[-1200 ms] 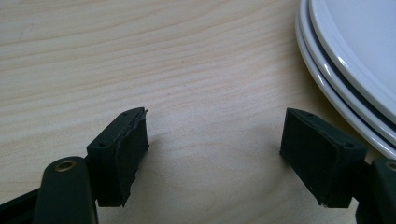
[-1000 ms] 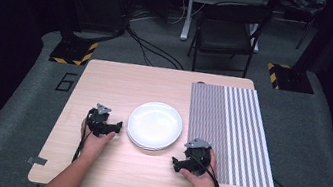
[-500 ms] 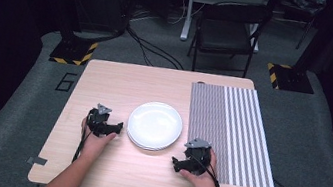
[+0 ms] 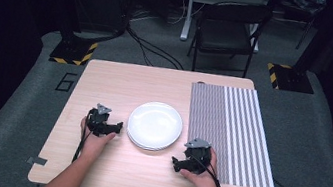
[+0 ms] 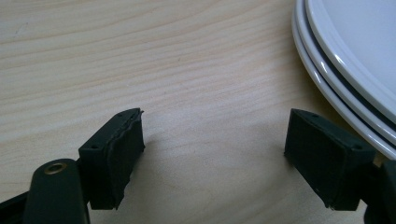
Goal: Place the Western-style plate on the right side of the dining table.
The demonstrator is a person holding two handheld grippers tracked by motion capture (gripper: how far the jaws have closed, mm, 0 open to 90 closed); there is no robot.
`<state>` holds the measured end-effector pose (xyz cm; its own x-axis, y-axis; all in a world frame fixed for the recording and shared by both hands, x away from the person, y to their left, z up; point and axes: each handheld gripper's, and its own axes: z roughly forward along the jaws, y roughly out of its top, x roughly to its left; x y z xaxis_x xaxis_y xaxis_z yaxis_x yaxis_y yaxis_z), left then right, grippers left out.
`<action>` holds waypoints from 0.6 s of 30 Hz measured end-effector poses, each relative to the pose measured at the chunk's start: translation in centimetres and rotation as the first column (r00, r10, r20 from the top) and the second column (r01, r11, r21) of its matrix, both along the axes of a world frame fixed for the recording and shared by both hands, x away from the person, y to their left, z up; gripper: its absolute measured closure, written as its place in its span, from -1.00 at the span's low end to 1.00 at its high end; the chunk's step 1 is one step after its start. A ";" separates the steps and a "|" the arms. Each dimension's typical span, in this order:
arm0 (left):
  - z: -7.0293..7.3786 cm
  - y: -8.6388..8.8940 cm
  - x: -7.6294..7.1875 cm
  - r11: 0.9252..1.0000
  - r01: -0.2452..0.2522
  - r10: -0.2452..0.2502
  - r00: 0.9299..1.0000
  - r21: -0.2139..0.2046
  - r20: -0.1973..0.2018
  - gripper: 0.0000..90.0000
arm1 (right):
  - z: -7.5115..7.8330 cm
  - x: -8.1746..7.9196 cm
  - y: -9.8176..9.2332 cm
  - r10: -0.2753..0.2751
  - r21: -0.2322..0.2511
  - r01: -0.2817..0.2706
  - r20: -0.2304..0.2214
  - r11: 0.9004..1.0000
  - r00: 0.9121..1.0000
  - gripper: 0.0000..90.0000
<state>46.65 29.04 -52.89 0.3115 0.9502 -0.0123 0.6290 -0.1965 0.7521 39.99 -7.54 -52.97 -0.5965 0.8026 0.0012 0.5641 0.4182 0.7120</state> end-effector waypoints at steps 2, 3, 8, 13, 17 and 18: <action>0.0 0.0 0.0 1.000 -0.007 0.007 1.000 0.001 0.005 -0.55 | 0.0 0.0 0.0 0.000 0.000 0.000 0.000 1.000 1.000 -1.00; 0.0 0.0 0.0 1.000 -0.010 0.010 1.000 -0.002 0.005 -0.53 | 0.0 0.0 0.0 -0.002 -0.001 0.002 0.003 1.000 1.000 -1.00; 0.1 0.1 0.0 1.000 -0.015 0.015 1.000 -0.002 0.002 -0.48 | 0.0 -0.1 0.0 -0.014 0.008 0.014 0.003 1.000 1.000 -0.94; 0.0 0.2 -0.1 1.000 -0.028 0.028 1.000 -0.013 0.010 -0.36 | 0.1 -0.4 -0.3 -0.024 0.018 0.023 0.038 1.000 0.999 -0.65; 0.1 0.4 -0.1 0.999 -0.034 0.035 0.999 -0.018 0.010 -0.31 | 0.1 -0.4 -0.4 -0.024 0.023 0.023 0.042 0.999 0.999 -0.59; 0.1 0.4 -0.1 0.999 -0.036 0.036 0.999 -0.020 0.009 -0.29 | 0.1 -0.4 -0.4 -0.019 0.024 0.018 0.051 1.000 0.998 -0.56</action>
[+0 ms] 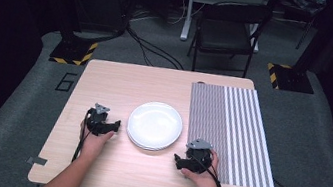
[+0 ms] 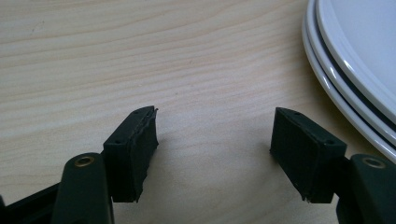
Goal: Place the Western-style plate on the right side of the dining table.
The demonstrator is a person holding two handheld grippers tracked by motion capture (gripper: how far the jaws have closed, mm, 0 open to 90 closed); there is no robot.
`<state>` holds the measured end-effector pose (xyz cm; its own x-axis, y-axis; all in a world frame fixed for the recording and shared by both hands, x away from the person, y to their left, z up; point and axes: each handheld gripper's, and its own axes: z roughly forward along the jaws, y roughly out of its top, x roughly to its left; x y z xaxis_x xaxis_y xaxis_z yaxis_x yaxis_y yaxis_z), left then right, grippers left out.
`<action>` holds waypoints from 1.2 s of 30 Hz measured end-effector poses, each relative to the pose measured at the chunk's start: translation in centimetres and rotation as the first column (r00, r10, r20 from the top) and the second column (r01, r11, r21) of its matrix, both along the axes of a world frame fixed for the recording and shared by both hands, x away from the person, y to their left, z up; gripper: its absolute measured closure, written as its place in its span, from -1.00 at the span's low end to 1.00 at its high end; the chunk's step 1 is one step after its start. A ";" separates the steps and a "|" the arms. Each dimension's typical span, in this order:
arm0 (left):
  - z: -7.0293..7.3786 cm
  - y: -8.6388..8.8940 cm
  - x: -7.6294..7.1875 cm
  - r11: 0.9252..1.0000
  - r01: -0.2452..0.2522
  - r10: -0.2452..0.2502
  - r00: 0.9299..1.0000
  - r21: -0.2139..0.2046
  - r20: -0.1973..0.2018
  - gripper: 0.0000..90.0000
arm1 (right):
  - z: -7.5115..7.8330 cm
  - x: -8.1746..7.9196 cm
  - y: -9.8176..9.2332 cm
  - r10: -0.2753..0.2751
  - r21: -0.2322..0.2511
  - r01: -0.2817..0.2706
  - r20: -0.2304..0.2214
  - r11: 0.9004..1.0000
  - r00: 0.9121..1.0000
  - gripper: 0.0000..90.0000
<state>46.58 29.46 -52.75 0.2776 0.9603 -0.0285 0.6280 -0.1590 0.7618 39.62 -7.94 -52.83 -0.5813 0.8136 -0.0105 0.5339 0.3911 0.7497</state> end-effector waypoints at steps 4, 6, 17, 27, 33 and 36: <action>0.1 0.0 0.0 1.000 -0.003 0.003 1.000 0.004 -0.003 -0.22 | 0.1 -0.1 0.0 -0.003 0.009 0.003 -0.005 1.000 1.000 -0.51; 0.2 0.1 -0.1 1.000 0.001 -0.001 1.000 0.004 -0.010 -0.17 | 0.1 -0.1 0.0 -0.005 0.015 0.005 -0.004 1.000 1.000 -0.48; 0.9 -0.4 -0.7 1.000 0.017 -0.017 1.000 -0.021 0.005 -0.02 | 0.5 -0.5 0.1 -0.005 0.013 0.005 -0.022 1.000 1.000 -0.21; 1.9 -1.2 -1.1 0.996 0.022 -0.022 1.000 -0.088 0.006 0.03 | 0.9 -0.3 0.0 -0.007 0.022 0.008 -0.037 1.000 0.999 -0.09; 2.8 -1.7 -0.9 0.993 0.036 -0.037 0.999 -0.112 -0.006 0.03 | 1.5 -0.2 -0.3 -0.018 0.026 0.019 -0.033 0.999 0.999 -0.04; 2.9 -2.0 -0.8 0.993 0.044 -0.046 0.999 -0.108 -0.013 0.02 | 1.6 -0.1 -0.4 -0.035 0.050 0.038 -0.059 0.998 0.998 -0.03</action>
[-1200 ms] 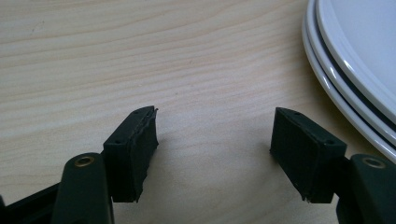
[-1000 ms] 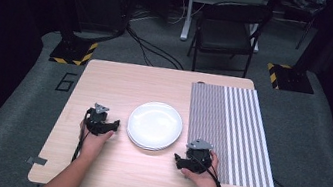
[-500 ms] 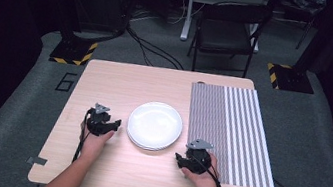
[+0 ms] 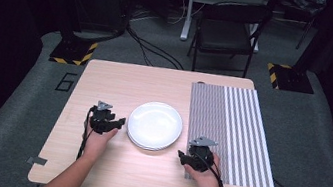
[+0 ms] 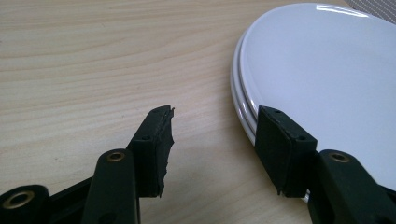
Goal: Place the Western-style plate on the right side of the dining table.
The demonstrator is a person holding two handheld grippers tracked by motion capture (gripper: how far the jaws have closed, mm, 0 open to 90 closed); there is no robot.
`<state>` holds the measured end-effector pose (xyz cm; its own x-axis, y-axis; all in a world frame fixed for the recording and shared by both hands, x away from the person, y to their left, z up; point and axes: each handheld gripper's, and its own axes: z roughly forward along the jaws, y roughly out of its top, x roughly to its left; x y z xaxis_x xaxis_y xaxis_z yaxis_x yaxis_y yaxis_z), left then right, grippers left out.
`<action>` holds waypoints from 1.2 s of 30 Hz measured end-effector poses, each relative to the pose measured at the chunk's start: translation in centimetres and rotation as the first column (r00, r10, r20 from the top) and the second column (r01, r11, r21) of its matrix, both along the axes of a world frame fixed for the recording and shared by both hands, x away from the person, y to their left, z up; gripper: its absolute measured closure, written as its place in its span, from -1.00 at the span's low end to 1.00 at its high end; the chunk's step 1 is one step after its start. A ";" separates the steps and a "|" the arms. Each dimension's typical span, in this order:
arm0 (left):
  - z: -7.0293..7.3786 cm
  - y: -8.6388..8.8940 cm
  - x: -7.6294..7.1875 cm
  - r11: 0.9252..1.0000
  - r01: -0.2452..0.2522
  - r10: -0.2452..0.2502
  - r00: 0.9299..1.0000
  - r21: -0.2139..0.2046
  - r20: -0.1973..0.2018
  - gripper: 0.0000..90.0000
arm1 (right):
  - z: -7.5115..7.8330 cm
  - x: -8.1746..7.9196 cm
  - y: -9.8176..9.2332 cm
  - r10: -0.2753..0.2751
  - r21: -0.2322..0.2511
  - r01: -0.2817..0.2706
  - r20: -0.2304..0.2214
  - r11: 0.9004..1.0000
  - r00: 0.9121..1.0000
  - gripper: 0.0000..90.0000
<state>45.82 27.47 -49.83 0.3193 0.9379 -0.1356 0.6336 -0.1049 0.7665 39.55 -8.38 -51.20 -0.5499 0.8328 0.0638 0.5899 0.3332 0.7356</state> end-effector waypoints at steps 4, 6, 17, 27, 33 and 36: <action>0.5 -0.3 0.2 1.000 0.006 -0.006 1.000 -0.012 -0.003 0.02 | 0.2 0.4 -0.1 -0.004 0.000 0.004 0.003 1.000 1.000 -0.03; 0.8 -0.6 0.3 1.000 0.006 -0.006 1.000 -0.016 0.008 0.02 | 0.5 0.6 -0.2 -0.009 0.002 0.009 0.009 1.000 1.000 -0.03; 0.8 -1.2 1.0 1.000 -0.002 0.002 1.000 -0.029 -0.014 0.08 | 1.2 1.5 -0.5 -0.034 0.030 0.034 0.019 0.999 0.999 -0.05; 1.5 -1.9 1.4 0.999 0.008 -0.007 1.000 -0.054 0.013 0.12 | 2.1 2.5 -1.0 -0.058 0.071 0.056 0.026 0.996 0.998 0.08; 1.3 -1.9 1.2 0.998 0.015 -0.015 1.000 -0.060 0.014 0.12 | 2.2 3.0 -0.8 -0.073 0.070 0.071 0.025 0.995 0.997 0.06; 1.2 -1.9 1.1 0.998 0.018 -0.017 1.000 -0.060 0.014 0.13 | 2.3 3.2 -0.7 -0.080 0.073 0.078 0.025 0.994 0.996 0.06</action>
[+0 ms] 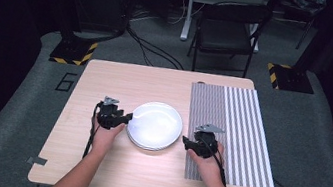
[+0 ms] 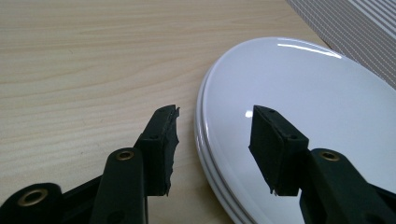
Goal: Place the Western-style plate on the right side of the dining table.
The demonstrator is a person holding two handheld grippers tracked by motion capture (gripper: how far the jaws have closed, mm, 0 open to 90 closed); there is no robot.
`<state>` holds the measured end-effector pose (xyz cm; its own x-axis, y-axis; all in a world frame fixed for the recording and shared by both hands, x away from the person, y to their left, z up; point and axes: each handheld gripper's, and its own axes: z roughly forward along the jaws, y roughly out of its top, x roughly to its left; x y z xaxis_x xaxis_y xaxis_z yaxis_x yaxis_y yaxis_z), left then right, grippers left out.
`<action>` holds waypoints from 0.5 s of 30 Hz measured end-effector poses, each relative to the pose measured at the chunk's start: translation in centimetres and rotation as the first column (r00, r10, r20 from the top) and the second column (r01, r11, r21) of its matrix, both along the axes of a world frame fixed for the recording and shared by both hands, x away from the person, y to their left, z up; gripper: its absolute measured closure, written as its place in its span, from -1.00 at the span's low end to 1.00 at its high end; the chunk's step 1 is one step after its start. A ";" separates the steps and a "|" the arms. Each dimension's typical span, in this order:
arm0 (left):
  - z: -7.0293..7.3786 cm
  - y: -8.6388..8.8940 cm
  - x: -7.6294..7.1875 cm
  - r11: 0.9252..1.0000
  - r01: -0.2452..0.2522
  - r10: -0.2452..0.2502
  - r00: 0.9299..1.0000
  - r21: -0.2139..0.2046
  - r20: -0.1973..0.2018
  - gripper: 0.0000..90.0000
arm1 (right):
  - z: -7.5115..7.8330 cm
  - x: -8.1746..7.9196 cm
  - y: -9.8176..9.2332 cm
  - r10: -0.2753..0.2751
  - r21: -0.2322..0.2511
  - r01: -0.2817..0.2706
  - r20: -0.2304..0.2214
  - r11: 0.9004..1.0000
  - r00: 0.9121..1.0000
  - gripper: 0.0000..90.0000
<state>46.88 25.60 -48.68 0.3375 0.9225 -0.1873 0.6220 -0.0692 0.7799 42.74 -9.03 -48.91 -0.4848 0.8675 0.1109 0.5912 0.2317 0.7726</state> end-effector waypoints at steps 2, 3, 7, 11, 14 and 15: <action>0.0 0.1 -0.1 1.000 0.001 -0.001 1.000 0.000 -0.004 0.14 | 0.0 0.2 0.1 0.002 0.001 -0.002 0.002 1.000 1.000 0.06; 0.1 0.1 -0.1 1.000 0.003 -0.003 1.000 0.000 -0.001 0.14 | 0.0 0.2 0.2 0.001 0.004 -0.001 0.000 1.000 1.000 0.07; 0.0 0.3 -0.2 1.000 -0.005 0.005 1.000 -0.006 -0.006 0.14 | -0.1 0.4 0.4 -0.005 0.009 0.005 -0.004 1.000 1.000 0.08; -0.1 0.5 -0.2 1.000 -0.002 0.002 1.000 -0.012 -0.013 0.14 | -0.2 0.6 0.5 -0.013 0.007 0.013 -0.001 1.000 1.000 0.08; -0.3 0.6 -0.2 1.000 -0.005 0.005 1.000 -0.012 -0.021 0.09 | -0.2 0.8 0.5 -0.020 0.011 0.020 -0.003 1.000 1.000 0.08; -0.3 0.6 -0.2 1.000 -0.004 0.004 1.000 -0.007 -0.022 0.09 | -0.2 0.8 0.5 -0.023 0.016 0.023 -0.005 1.000 1.000 0.08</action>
<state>46.67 26.21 -48.99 0.3293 0.9225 -0.2015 0.6396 -0.0609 0.7663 43.56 -8.53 -49.11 -0.4641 0.8766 0.1272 0.5999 0.2054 0.7732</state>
